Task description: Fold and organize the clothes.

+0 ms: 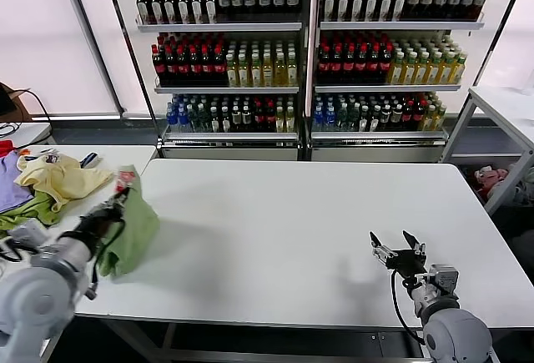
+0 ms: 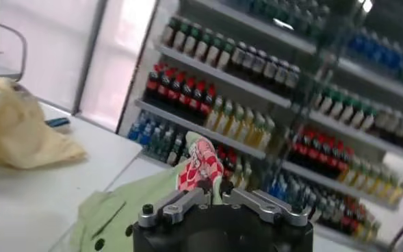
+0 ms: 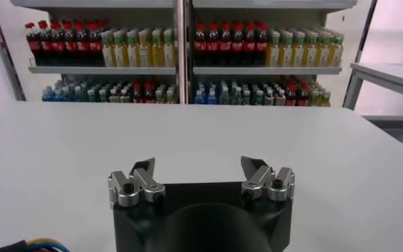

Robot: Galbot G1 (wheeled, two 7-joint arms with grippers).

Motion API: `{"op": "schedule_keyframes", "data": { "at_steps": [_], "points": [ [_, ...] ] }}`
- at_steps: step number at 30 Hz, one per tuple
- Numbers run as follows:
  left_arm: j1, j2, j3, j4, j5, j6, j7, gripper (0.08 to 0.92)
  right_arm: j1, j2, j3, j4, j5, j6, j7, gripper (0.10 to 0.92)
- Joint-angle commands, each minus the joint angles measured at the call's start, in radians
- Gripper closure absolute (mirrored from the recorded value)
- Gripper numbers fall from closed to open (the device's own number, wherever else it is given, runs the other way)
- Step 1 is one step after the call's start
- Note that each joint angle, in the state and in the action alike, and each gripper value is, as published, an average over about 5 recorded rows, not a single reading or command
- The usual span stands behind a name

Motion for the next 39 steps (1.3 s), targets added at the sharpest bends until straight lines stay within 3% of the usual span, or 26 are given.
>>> {"op": "schedule_keyframes", "data": {
  "at_steps": [1,11,16,20,28,39],
  "points": [
    [-0.037,-0.147,0.525,0.056,0.719,-0.039,0.046,0.877,0.000,0.002,0.004,0.007,0.000,0.005,-0.001,0.203],
    [-0.119,-0.225,0.750,0.134,0.873,-0.011,0.032,0.877,0.003,0.010,0.012,0.004,-0.001,0.008,-0.004,0.203],
    [-0.154,-0.259,0.789,0.159,0.857,0.000,0.033,0.877,0.015,0.013,0.003,0.002,-0.007,0.007,-0.005,0.203],
    [-0.141,-0.263,0.794,0.141,0.840,-0.073,0.061,0.856,0.027,0.014,-0.009,0.003,-0.013,0.005,-0.005,0.203],
    [-0.033,-0.252,0.706,0.005,0.711,-0.166,0.115,0.640,0.064,0.040,-0.101,0.021,-0.030,0.006,0.018,0.203],
    [0.187,-0.204,0.386,-0.129,0.659,-0.225,0.082,0.328,0.149,0.191,-0.468,-0.013,-0.077,0.009,0.204,0.203]
  ]
}}
